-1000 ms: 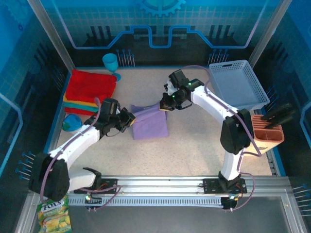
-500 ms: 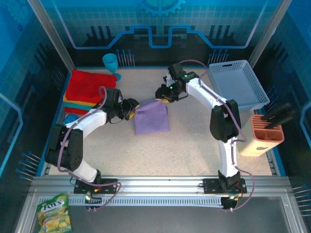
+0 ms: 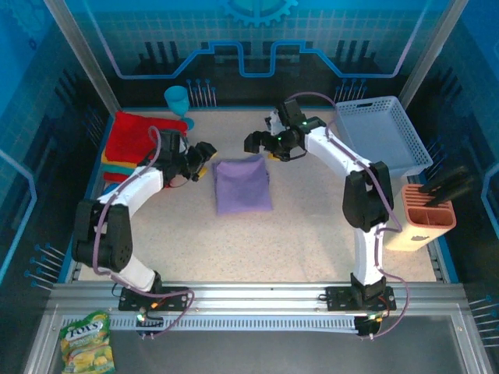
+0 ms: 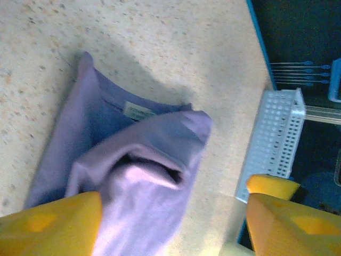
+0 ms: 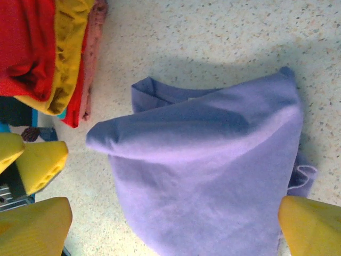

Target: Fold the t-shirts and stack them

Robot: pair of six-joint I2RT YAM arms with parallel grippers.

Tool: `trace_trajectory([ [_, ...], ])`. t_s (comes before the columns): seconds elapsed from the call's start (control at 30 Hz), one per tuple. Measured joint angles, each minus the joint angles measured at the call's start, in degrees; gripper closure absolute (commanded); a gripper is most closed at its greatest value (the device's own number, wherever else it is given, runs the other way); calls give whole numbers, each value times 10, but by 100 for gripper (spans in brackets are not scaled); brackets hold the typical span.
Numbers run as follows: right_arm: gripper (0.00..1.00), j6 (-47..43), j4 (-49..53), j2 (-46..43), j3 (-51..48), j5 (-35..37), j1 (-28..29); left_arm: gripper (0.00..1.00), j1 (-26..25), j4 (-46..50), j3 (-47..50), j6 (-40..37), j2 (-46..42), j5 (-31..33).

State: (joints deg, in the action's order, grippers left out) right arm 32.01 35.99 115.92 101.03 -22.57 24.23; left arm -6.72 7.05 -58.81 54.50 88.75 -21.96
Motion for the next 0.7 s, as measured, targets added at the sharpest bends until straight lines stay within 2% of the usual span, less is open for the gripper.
trace_trajectory([
  [0.17, 0, 10, -42, -70, -98, -19, -11, 40, -47, 1, 0, -9, -40, -1],
  [0.33, 0, 47, -93, -103, -169, -50, -22, 44, -93, -46, 0, 7, -16, -13],
  [0.53, 0, 130, -200, -121, -263, -91, -18, 50, -96, -176, -2, 59, 97, -43],
  [0.7, 0, 198, -293, -126, -316, -109, 5, 53, -95, -240, -9, 87, 190, -55],
])
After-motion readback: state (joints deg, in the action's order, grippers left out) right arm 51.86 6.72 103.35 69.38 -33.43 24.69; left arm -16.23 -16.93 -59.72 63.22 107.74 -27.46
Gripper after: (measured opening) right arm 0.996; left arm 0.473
